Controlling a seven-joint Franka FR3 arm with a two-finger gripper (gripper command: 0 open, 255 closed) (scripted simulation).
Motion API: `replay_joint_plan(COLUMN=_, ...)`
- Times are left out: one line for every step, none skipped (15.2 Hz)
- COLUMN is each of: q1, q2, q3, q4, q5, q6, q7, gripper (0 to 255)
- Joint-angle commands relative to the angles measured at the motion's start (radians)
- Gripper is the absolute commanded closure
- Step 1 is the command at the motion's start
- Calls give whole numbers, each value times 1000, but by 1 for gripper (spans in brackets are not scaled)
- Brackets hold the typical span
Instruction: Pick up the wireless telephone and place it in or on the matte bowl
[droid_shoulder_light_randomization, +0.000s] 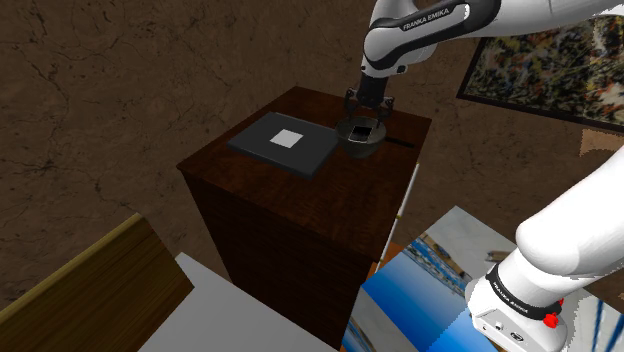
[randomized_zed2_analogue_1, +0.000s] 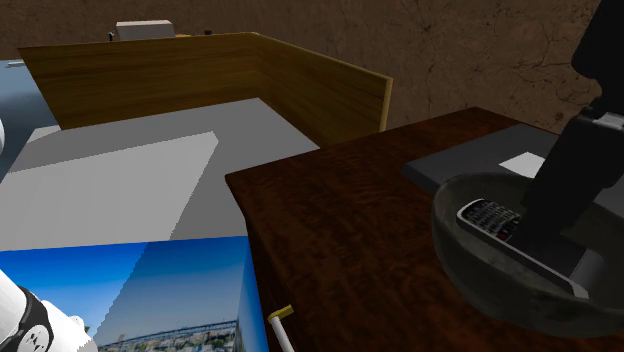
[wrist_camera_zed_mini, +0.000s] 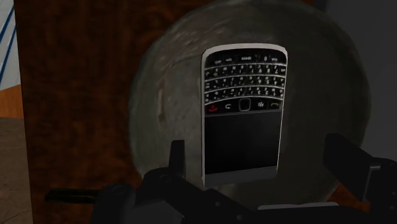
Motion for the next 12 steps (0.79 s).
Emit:
replay_joint_plan(q1=-2, q2=-13, q3=-1, q4=20, q5=4, q6=-32, q7=-3, gripper=0)
replay_joint_plan(q1=-3, q2=-24, q3=-3, q4=42, q5=7, q6=-65, q7=-5, gripper=0)
replay_joint_plan(q1=-4, q2=-34, q3=-4, q4=65, q5=9, q6=-97, q7=-7, gripper=0)
replay_joint_plan(q1=-6, q2=-40, q3=-5, q4=84, q5=11, q6=-123, q7=-8, gripper=0)
replay_joint_plan(q1=-5, q2=-40, q3=-5, q4=84, q5=11, q6=-123, q7=-8, gripper=0)
replay_joint_plan(q1=-5, q2=-41, q3=-5, q4=84, q5=11, q6=-123, q7=-8, gripper=0)
replay_joint_plan(q1=-5, q2=-40, q3=-5, q4=84, q5=11, q6=-123, q7=-8, gripper=0)
replay_joint_plan(q1=-5, q2=-40, q3=-5, q4=84, q5=11, q6=-123, q7=-8, gripper=0)
replay_joint_plan(q1=-5, q2=-40, q3=-5, q4=84, q5=11, q6=-123, q7=-8, gripper=0)
replay_joint_plan(q1=-5, q2=-40, q3=-5, q4=84, q5=11, q6=-123, q7=-8, gripper=0)
replay_joint_plan(q1=-5, q2=-40, q3=-5, q4=84, q5=11, q6=-123, q7=-8, gripper=0)
replay_joint_plan(q1=-5, q2=-40, q3=-5, q4=84, q5=11, q6=-123, q7=-8, gripper=0)
